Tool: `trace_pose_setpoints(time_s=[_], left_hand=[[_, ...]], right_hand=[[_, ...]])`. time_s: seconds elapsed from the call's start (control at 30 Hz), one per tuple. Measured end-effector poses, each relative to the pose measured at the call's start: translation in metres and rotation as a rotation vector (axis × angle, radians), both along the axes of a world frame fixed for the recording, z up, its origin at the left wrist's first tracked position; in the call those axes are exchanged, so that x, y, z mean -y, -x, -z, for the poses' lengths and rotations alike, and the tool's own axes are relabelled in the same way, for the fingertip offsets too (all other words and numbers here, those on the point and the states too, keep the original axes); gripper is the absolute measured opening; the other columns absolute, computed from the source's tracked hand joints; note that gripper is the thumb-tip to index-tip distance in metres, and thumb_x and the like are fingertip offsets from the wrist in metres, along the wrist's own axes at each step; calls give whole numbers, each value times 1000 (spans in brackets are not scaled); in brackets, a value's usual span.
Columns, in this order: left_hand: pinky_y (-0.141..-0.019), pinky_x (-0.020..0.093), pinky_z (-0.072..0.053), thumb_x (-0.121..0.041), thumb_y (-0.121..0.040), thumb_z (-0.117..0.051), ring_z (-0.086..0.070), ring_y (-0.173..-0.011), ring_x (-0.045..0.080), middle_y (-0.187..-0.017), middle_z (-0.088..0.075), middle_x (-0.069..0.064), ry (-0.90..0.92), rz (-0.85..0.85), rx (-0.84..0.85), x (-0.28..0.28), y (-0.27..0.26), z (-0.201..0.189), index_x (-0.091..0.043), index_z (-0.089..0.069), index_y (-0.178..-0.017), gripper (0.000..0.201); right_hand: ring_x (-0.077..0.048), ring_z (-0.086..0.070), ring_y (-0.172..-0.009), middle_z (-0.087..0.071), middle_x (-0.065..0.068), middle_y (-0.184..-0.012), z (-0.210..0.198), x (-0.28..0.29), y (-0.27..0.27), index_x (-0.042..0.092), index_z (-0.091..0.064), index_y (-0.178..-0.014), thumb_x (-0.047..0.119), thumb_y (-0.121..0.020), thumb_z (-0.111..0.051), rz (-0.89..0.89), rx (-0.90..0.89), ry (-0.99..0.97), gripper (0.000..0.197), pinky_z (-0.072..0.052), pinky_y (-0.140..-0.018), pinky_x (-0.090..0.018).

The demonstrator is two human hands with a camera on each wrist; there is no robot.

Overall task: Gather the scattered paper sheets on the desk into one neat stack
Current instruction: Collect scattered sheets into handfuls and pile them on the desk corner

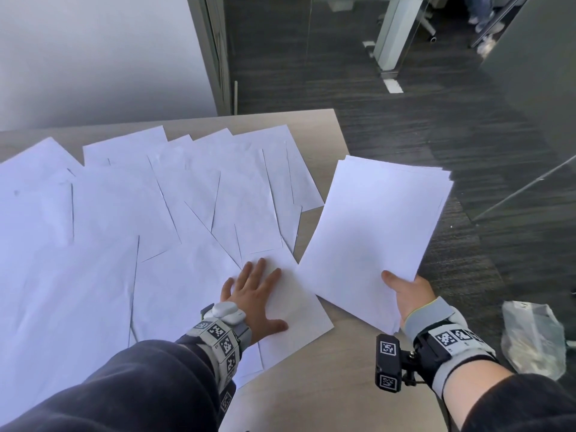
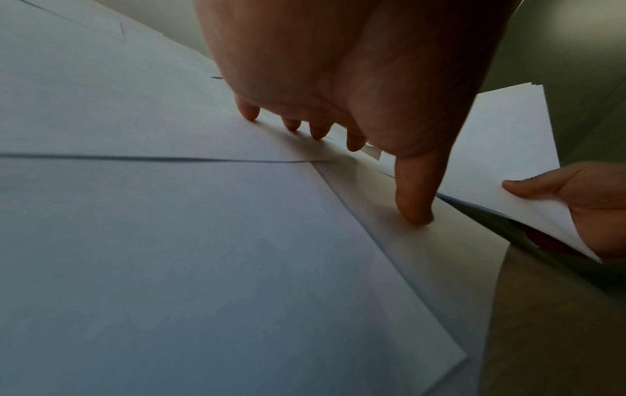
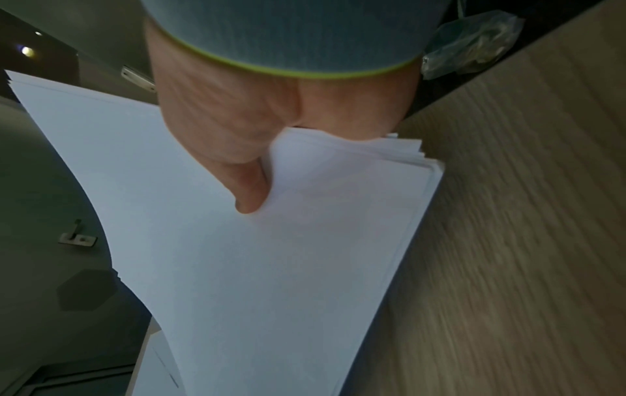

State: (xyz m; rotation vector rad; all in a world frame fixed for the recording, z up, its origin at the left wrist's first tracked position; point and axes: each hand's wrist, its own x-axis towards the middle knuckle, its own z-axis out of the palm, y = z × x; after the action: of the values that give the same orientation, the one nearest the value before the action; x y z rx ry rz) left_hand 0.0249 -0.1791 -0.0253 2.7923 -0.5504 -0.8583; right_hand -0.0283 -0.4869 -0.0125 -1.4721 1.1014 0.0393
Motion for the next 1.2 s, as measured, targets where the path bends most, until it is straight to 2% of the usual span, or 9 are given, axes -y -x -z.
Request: trace_pose_setpoints(time_s=[0.2,0.3,0.37,0.47,0.57,0.73,0.9,1.03,1.2], left_hand=[[-125,42,0,-63,-89,-56,15,-156,13,-169,15,-12,88,-122,27,-16,-1,-8,-44,-6,-159,88],[-124,43,-17,-53,-96,-54,-8,-156,15,-168,-13,-14,269,-314,102,-26,-6,-16,-40,-30,-154,64],[-118,41,-32,-49,-98,-55,-34,-146,17,-157,-41,-9,455,-545,119,-34,-13,-25,-35,-48,-145,50],[-100,40,-51,-53,-93,-61,-62,-121,16,-130,-64,-8,767,-898,-158,-44,-21,-43,-32,-55,-138,50],[-80,42,-61,-43,-93,-68,-76,-98,24,-114,-76,-2,927,-1063,-483,-56,-22,-53,-24,-59,-132,44],[-81,39,-59,-28,-75,-79,-74,-99,30,-109,-78,10,937,-1097,-654,-68,-4,-49,-14,-70,-117,45],[-95,49,-57,-30,-76,-77,-74,-99,34,-105,-78,11,855,-1146,-456,-93,4,-38,-13,-71,-114,42],[-88,53,-59,-31,-93,-69,-73,-89,35,-96,-77,10,768,-1280,-271,-124,1,-27,-18,-69,-104,18],[-93,58,-56,-33,-92,-70,-70,-92,37,-98,-73,10,801,-1493,-170,-164,-8,-19,-18,-65,-110,24]], right_hand=[[-23,-57,-79,-63,-5,-97,-20,-4,-4,12,-57,-99,22,-88,-70,173,117,-28,20,-41,-83,-36],[-22,-48,-98,-55,-4,-105,-27,-11,-13,10,-52,-113,26,-87,-72,144,141,-81,36,-34,-88,-35],[-23,-55,-91,-61,-4,-97,-30,-25,-20,9,-57,-107,21,-87,-71,59,112,-124,27,-40,-89,-38],[-28,-67,-82,-75,-6,-87,-27,-51,-26,9,-68,-102,8,-88,-67,-117,90,-238,15,-52,-79,-45],[-32,-70,-84,-76,-12,-93,-24,-76,-30,9,-70,-102,2,-88,-64,-292,69,-326,17,-54,-75,-42],[-34,-71,-94,-75,-15,-102,-23,-111,-38,4,-71,-106,7,-79,-73,-471,80,-316,27,-54,-88,-47],[-30,-71,-94,-75,-12,-102,-22,-139,-49,5,-70,-108,15,-88,-69,-664,55,-254,22,-54,-90,-44],[-21,-66,-79,-74,-3,-89,-19,-146,-57,18,-73,-90,37,-93,-61,-544,91,-99,23,-50,-72,-31],[-24,-59,-79,-65,3,-76,-17,-138,-65,25,-67,-78,30,-88,-55,-421,13,198,16,-49,-80,-35]])
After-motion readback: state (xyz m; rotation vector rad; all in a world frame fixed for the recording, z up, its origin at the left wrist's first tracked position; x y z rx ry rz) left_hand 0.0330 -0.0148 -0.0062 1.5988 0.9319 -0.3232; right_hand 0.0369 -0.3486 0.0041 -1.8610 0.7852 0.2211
